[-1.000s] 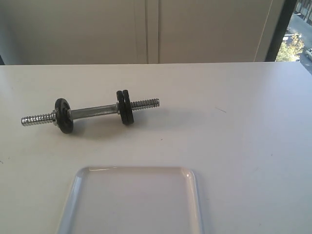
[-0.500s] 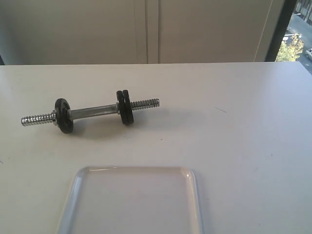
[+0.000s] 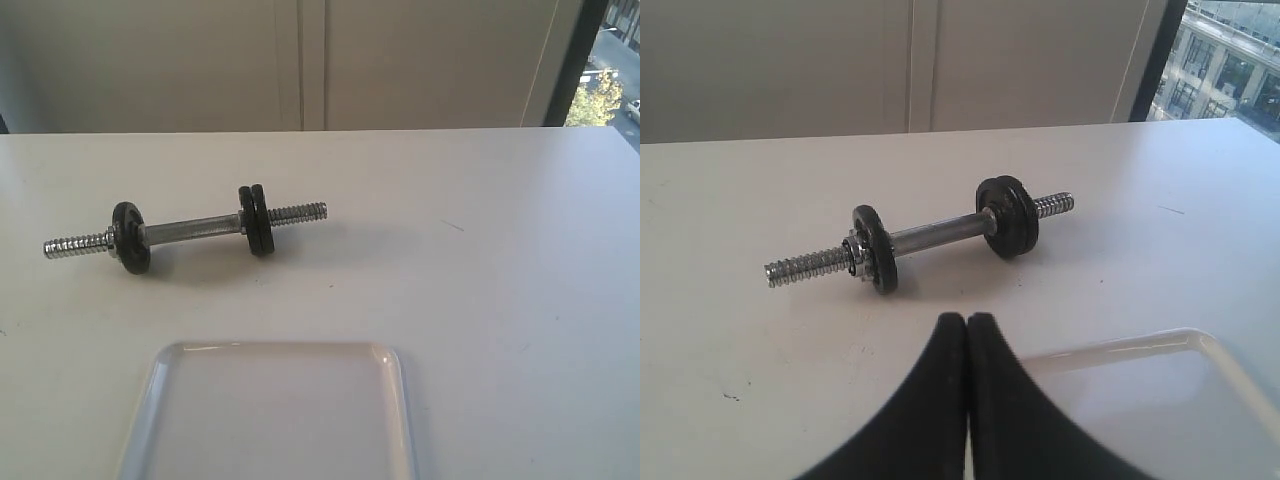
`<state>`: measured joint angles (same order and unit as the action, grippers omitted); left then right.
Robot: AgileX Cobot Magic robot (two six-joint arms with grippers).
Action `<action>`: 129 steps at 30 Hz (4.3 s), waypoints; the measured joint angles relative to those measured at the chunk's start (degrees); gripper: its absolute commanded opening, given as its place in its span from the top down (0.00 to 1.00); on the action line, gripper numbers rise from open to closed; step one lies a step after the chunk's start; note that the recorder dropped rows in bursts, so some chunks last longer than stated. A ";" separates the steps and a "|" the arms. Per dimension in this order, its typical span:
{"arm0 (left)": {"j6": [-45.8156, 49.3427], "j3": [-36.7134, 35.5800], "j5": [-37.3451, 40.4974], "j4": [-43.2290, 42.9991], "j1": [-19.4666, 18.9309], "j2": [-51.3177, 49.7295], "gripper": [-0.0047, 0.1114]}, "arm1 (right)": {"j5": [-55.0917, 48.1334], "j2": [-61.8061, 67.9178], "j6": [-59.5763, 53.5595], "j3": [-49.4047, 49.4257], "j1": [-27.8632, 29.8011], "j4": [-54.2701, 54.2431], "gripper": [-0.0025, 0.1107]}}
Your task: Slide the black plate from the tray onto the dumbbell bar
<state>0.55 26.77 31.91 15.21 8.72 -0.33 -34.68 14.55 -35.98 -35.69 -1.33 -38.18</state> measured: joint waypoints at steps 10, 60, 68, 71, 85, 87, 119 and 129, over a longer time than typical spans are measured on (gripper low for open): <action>0.00 0.00 0.00 0.00 0.00 0.00 0.96 | 11.90 -6.29 43.40 18.42 0.00 40.97 0.98; 0.00 0.00 0.00 0.00 0.00 0.00 0.96 | 14.20 -14.18 39.41 35.42 -2.30 39.13 0.98; 0.00 0.00 0.00 0.00 0.00 0.00 0.96 | 14.20 -14.18 39.41 35.42 -2.30 39.13 0.98; 0.00 0.00 0.00 0.00 0.00 0.00 0.96 | 14.20 -14.18 39.41 35.42 -2.30 39.13 0.98; 0.00 0.00 0.00 0.00 0.00 0.00 0.96 | 14.20 -14.18 39.52 35.42 -2.30 39.13 0.98; 0.00 -0.11 0.00 0.00 0.00 0.00 0.96 | 14.20 -14.18 39.52 35.42 -2.30 39.13 0.98; 0.67 -26.50 -19.78 -17.78 -5.35 0.10 0.96 | 14.30 -14.18 39.63 35.42 -2.30 39.13 0.98; 2.37 -26.50 -19.65 -18.01 -5.35 0.10 0.96 | 14.30 -14.18 39.63 35.42 -2.30 39.13 0.98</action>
<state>2.92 0.27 12.26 -2.80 3.36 -0.23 -20.38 0.37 3.66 -0.27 -3.63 0.95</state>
